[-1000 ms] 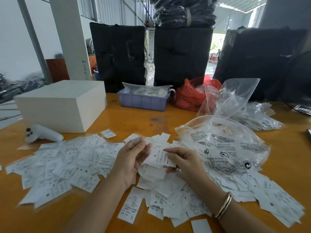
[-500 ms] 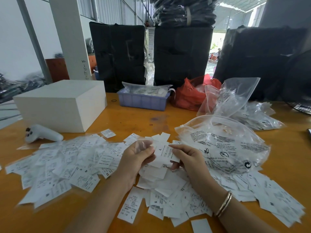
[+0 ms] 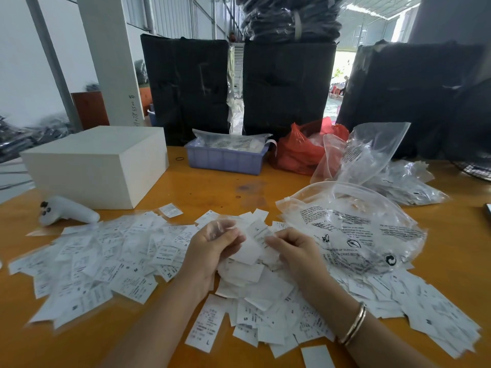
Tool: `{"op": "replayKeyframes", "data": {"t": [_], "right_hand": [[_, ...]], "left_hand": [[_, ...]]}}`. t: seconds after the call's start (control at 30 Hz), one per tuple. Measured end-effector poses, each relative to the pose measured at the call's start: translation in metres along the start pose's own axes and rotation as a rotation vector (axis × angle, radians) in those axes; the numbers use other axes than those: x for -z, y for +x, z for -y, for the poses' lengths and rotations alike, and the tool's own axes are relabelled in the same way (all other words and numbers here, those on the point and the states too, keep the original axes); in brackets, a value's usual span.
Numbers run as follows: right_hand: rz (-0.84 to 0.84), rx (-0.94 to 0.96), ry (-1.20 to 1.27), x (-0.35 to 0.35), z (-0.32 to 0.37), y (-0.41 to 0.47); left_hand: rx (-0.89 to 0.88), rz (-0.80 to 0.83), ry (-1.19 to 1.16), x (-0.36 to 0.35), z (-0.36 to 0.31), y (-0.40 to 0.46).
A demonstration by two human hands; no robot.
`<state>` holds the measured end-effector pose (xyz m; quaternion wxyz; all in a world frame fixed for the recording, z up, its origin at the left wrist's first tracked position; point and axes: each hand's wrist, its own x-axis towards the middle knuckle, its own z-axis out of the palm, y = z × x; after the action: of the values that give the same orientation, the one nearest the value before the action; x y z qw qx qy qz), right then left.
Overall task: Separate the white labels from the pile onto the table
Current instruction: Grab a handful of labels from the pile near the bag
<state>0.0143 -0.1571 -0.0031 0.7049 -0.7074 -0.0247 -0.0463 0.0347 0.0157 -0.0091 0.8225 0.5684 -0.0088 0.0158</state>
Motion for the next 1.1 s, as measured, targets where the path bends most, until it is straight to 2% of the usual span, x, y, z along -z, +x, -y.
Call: {"op": "replayKeyframes", "data": {"t": [0.1,0.17,0.5,1.1], "right_hand": [[0.005,-0.008,0.267,0.003,0.001,0.001],[0.01,-0.033,0.323,0.001,0.0,0.0],[-0.036,-0.032,0.175,-0.008,-0.001,-0.005],[-0.066,0.113,0.103,-0.009,0.005,-0.011]], "left_hand": [[0.026,-0.002,-0.116,0.001,-0.002,0.0],[0.029,0.015,-0.123,0.001,-0.002,0.0],[0.062,0.057,0.024,-0.005,0.0,-0.003],[0.086,0.043,0.026,-0.01,-0.009,-0.012]]}}
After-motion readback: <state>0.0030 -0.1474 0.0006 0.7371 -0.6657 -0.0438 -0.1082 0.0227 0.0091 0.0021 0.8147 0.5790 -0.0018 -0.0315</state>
